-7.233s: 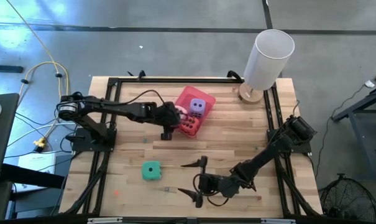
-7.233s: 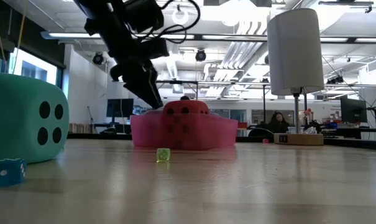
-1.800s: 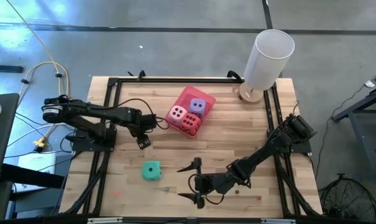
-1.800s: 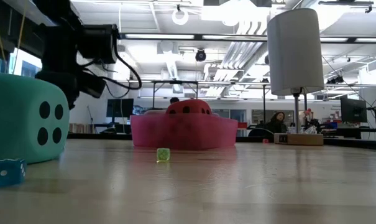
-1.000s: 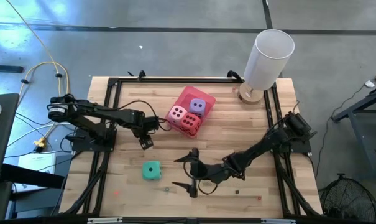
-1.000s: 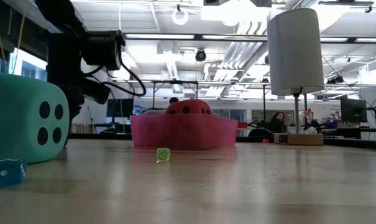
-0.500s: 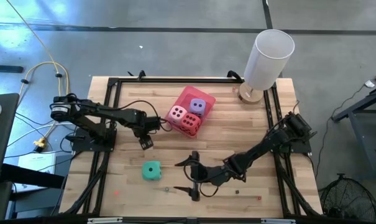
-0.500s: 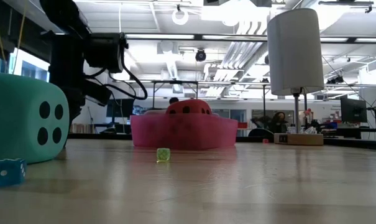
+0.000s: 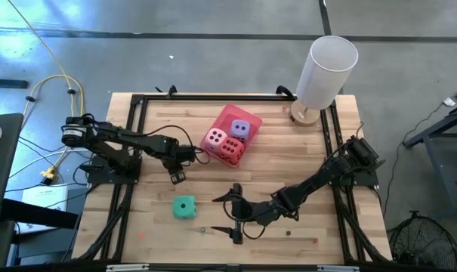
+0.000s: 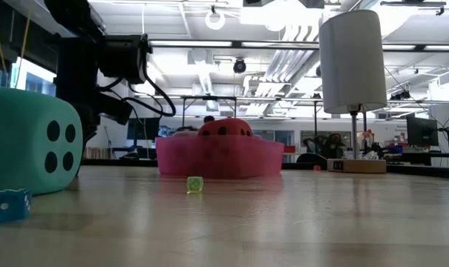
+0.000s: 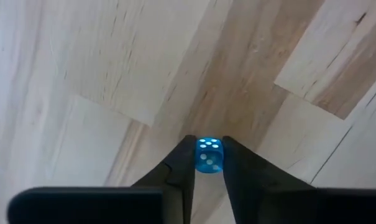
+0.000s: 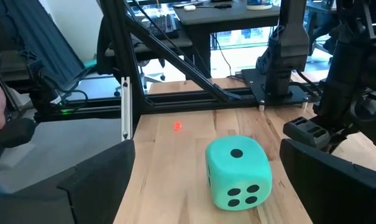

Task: Pick & Place Dice
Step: Put the small light blue die into the red bin

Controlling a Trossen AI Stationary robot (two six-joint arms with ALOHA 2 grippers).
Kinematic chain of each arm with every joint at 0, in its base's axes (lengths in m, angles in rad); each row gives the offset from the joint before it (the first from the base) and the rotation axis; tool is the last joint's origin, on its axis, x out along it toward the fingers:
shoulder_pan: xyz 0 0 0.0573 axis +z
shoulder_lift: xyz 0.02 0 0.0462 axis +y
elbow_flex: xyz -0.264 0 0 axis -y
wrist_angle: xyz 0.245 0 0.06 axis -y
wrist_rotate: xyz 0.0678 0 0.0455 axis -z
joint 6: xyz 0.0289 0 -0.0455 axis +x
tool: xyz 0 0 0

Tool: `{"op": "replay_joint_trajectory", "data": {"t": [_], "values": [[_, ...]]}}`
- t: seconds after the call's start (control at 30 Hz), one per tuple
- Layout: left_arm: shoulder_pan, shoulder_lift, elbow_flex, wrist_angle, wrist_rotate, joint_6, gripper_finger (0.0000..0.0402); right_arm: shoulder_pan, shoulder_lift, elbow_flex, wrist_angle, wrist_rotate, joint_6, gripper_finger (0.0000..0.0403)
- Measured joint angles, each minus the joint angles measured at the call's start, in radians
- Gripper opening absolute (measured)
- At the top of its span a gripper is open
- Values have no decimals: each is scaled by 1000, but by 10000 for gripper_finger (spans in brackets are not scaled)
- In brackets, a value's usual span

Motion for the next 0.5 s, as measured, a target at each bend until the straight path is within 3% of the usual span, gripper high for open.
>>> {"op": "replay_joint_trajectory", "data": {"t": [0.13, 0.3, 0.5], "values": [[-19, 0, 22, 5, -94, -2, 45, -2, 0, 0, 0, 0, -2, 394], [-79, -30, 70, -5, -251, 28, 51, -8, 0, 0, -1, 0, -7, 394], [-101, -117, 178, -22, -259, 137, 62, 2, 0, 0, -22, -26, -7, 394]]}}
